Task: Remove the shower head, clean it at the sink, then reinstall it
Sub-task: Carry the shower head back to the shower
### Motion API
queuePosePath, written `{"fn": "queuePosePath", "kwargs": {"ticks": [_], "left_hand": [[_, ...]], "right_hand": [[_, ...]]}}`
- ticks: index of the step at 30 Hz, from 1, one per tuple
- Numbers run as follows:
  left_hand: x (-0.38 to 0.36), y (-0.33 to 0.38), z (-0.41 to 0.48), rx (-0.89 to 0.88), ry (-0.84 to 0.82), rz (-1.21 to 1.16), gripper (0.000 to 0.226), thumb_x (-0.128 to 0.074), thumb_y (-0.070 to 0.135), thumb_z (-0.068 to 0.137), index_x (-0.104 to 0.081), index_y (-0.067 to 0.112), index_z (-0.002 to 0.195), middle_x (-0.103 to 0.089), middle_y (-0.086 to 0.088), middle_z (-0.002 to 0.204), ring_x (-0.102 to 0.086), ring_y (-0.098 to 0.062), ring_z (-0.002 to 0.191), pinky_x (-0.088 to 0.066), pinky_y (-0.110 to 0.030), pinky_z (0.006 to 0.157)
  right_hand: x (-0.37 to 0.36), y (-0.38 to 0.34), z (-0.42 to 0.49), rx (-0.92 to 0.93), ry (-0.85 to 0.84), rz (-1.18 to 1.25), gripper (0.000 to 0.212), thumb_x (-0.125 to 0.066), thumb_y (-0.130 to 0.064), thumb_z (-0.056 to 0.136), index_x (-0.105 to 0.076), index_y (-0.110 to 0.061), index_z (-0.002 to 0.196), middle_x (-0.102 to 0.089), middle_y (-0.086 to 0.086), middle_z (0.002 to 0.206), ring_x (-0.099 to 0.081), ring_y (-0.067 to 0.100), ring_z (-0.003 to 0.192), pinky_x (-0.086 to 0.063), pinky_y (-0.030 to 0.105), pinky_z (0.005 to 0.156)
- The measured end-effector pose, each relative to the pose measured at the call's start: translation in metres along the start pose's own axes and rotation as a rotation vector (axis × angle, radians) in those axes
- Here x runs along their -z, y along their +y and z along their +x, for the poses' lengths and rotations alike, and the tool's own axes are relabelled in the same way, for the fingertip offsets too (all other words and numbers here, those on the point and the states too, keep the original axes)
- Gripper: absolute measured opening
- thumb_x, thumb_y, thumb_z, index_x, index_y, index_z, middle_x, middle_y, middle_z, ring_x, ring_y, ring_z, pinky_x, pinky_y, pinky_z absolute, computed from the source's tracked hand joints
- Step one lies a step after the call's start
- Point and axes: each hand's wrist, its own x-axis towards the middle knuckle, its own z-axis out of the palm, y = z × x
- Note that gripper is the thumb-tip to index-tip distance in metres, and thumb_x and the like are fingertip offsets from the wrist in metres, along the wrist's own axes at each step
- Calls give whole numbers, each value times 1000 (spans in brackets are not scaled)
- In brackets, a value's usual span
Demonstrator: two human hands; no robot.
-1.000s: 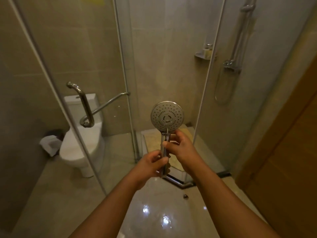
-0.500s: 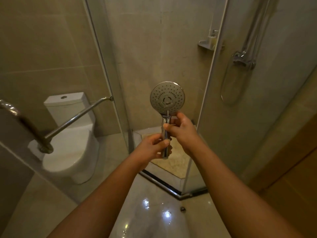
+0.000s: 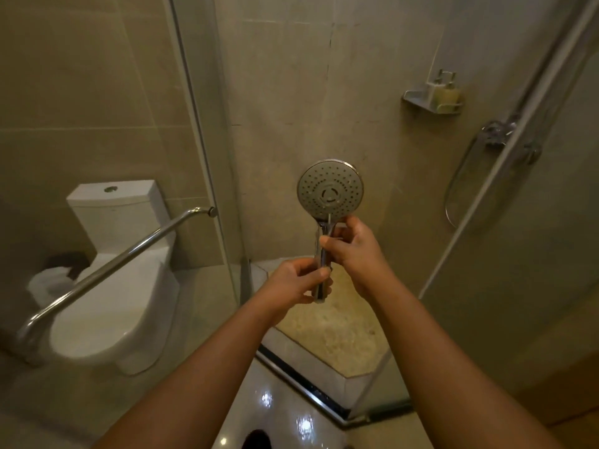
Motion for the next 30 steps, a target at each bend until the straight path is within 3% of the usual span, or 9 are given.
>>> {"fn": "queuePosePath", "kwargs": {"ticks": [2,8,16,24,30], "left_hand": [[20,2,33,-8,-23,59,21,-64,36,93,-68,20,107,-77,-1,100,-73,-17,95,-53,-44,89],[73,18,116,12,-210,-27,19,-63,25,95,-67,13,109,-73,-16,107,-73,-28,97,-62,-38,78],[98,32,202,32,-286,-100,29,-62,20,96,-61,0,117,-69,-15,101,-69,-24,91,-59,-43,76],[88,47,289,27,-379,-126,12,-61,16,96,-63,10,106,-65,-12,92,-64,-27,87,-58,-39,66],[67,63,373,45,-414,-109,13,-60,14,96,-63,11,109,-65,-12,95,-65,-25,88,-58,-39,70]], "right_hand": [[-9,4,31,3,32,-4,38,-62,2,92,-60,-33,107,-67,3,99,-65,26,101,-58,46,87],[-26,15,115,-50,166,23,31,-62,3,92,-61,-24,106,-65,0,89,-63,20,89,-53,45,80],[-25,23,196,-29,261,47,29,-62,5,91,-63,-22,99,-63,-3,78,-61,16,75,-50,38,68],[15,36,270,-78,322,174,26,-64,6,90,-65,-16,103,-67,0,88,-63,14,83,-52,36,74],[62,47,335,-125,359,128,20,-67,0,91,-68,-16,103,-71,1,92,-68,14,85,-55,34,80]]}}
